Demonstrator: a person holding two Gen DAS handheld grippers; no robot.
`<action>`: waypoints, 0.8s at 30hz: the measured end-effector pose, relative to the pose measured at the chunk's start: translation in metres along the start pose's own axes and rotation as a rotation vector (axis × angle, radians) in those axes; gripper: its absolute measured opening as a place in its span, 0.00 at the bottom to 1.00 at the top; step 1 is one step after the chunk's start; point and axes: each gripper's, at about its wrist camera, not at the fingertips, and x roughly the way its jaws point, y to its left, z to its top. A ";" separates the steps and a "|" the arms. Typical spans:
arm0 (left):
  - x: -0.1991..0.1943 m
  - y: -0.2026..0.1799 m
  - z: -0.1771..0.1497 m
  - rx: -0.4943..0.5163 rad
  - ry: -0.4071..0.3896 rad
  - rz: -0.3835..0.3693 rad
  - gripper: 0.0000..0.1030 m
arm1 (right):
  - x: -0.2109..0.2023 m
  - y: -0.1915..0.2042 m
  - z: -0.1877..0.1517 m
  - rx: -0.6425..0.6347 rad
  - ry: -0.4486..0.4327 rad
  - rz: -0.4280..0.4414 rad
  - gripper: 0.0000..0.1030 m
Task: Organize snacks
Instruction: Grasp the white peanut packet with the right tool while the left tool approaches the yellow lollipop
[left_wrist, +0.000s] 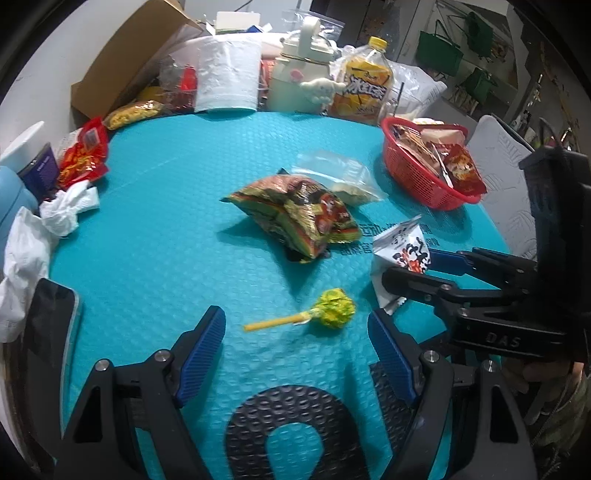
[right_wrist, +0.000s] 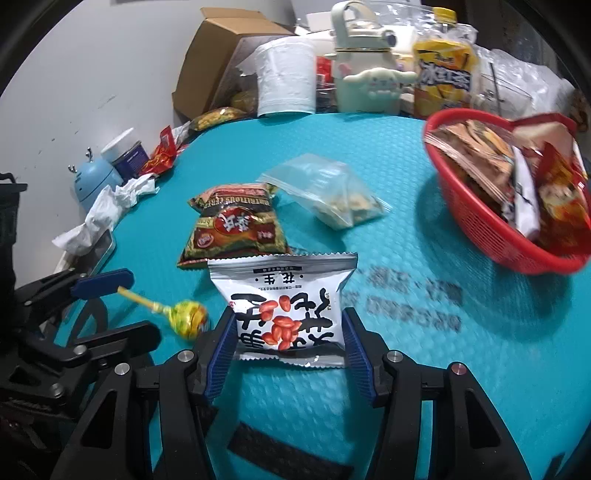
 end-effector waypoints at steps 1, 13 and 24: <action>0.001 -0.001 0.000 0.001 0.003 -0.004 0.77 | -0.003 -0.001 -0.002 0.006 -0.002 -0.003 0.53; 0.022 -0.010 0.001 0.013 0.014 0.007 0.77 | -0.016 -0.015 -0.023 0.071 -0.004 -0.019 0.54; 0.018 -0.015 0.000 0.037 -0.022 0.012 0.23 | -0.021 -0.022 -0.029 0.102 -0.017 -0.020 0.54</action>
